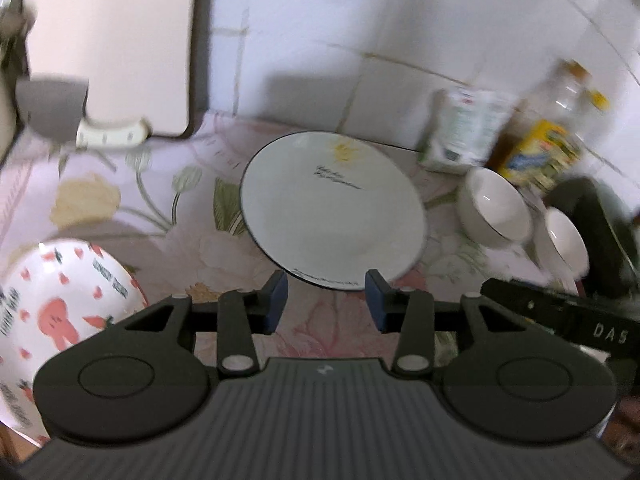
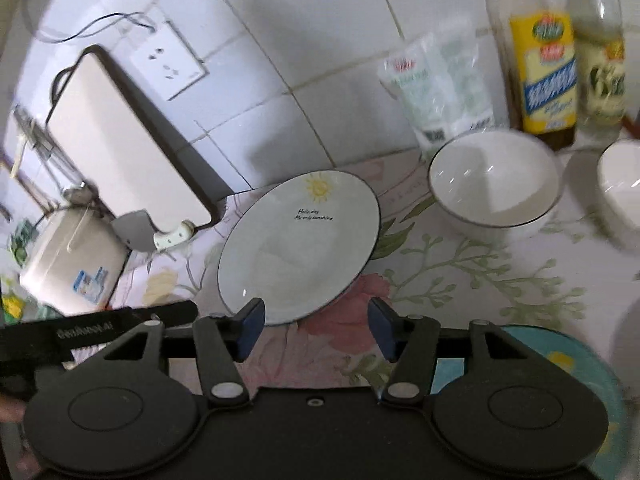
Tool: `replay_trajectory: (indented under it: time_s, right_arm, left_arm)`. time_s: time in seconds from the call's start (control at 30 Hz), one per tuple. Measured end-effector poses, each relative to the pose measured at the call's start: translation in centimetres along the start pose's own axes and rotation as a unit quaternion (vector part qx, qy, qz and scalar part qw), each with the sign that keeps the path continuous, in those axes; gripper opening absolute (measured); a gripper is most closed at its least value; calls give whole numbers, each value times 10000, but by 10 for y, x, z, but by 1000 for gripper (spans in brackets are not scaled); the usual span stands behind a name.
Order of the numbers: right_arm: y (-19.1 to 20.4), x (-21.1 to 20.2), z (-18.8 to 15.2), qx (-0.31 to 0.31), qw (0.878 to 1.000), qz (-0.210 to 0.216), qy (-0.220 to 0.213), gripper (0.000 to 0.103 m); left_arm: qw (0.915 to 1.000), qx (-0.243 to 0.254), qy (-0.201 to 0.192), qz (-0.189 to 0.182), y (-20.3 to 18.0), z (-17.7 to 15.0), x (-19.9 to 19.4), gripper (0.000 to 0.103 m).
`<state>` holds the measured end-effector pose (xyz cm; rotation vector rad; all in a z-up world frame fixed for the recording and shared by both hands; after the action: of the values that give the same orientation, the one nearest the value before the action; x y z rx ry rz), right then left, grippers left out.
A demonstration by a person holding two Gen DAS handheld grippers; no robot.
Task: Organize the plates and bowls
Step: 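Set the sun plate down and open both grippers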
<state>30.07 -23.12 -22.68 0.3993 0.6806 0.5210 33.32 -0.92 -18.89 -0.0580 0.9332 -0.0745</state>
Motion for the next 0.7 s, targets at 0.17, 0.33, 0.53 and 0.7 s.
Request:
replay_trajectory:
  time_s: [0.17,0.33,0.53,0.7]
  right_arm:
    - [14,-53,-10,-288,9992,160,-208,62]
    - [21,-107,-25,-580,9970,140,-492,62]
    - [9,-158,-50,-637,9943,128,-842,62]
    - [-5,-187,-77,-712,9919,-60,-1051,62]
  left_arm:
    - [9975,633,-310,-105,-20,-6,-42,45]
    - [9931,1029,-481,-277,-42,-17,-78,51]
    - [9866,1461,-583,-438,-70,-40,-102,56]
    - [9815,1724,-569,-611,-95,-62,-107,62]
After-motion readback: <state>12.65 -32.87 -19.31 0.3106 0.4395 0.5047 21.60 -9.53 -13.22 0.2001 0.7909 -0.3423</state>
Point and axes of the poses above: each gripper's, at about its wrist camera, not at the fingertips, and x roughly the way its jaws point, y to its left, z to its top, the point moved 8 cm from there along x, roughly the way its jaws point, and after that the axes turned 11 degrees about z, right-handed, at the moved point
